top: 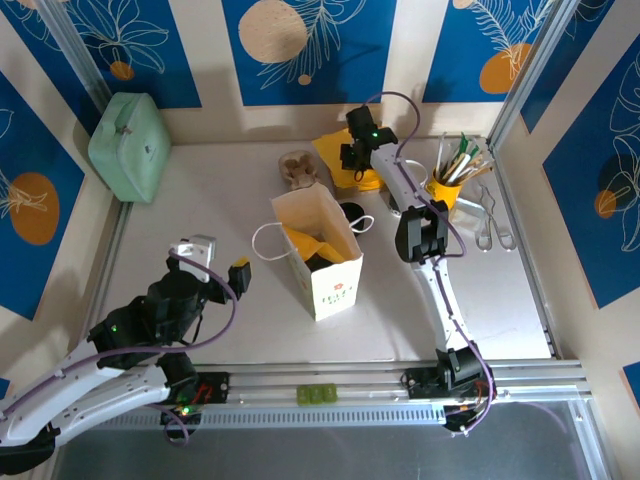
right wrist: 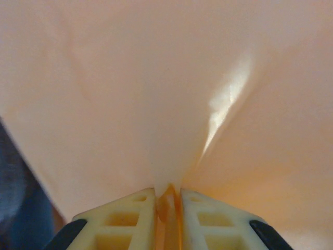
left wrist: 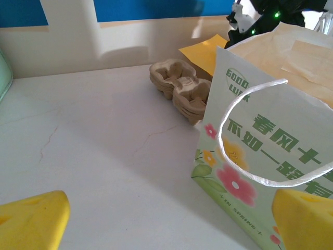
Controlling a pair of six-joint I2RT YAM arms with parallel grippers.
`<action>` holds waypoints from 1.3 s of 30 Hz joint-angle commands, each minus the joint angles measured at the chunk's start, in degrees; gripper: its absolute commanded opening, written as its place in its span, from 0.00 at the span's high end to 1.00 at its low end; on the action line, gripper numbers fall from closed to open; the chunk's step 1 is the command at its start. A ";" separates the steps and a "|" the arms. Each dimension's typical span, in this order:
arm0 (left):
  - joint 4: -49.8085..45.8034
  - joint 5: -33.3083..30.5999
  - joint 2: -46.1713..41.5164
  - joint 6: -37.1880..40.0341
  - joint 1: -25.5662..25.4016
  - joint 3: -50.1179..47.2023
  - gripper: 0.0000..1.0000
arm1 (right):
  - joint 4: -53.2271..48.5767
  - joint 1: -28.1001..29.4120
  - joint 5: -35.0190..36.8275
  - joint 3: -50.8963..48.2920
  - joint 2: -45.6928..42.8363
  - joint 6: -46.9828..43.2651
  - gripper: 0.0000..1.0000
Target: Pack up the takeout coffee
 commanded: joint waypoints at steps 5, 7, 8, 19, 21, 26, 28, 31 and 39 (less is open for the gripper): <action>0.66 0.32 -1.13 -0.31 -0.24 1.23 0.01 | -0.75 -1.29 -5.25 1.83 -6.34 2.94 0.91; 0.70 0.34 -1.38 -0.37 -0.25 1.36 0.01 | -1.18 -1.56 -5.72 1.98 -7.15 3.58 0.96; 0.70 0.41 -1.49 -0.46 -0.24 1.36 0.00 | -1.38 -1.68 -6.27 2.12 -7.70 3.91 1.00; 0.76 1.01 -1.78 -0.98 -0.24 1.54 0.01 | -4.20 -3.40 -14.74 2.23 -18.64 8.19 1.00; 0.74 1.30 -1.76 -1.04 -0.24 1.68 0.01 | -5.10 -3.63 -16.58 2.26 -20.98 9.09 1.00; 0.78 2.07 -1.70 -1.23 -0.24 2.10 0.01 | -7.25 -5.27 -27.83 1.63 -26.62 13.49 1.00; 0.87 2.43 -1.69 -1.51 -0.24 2.07 0.01 | -9.09 -5.82 -33.41 1.36 -28.26 15.67 1.00; 1.18 3.04 -1.60 -2.17 -0.24 1.89 0.01 | -10.59 -6.25 -43.08 -0.03 -31.33 18.93 1.00; 1.31 5.10 -1.37 -3.37 -0.26 1.36 0.01 | -5.66 -1.39 -58.63 -12.54 -44.82 22.25 1.00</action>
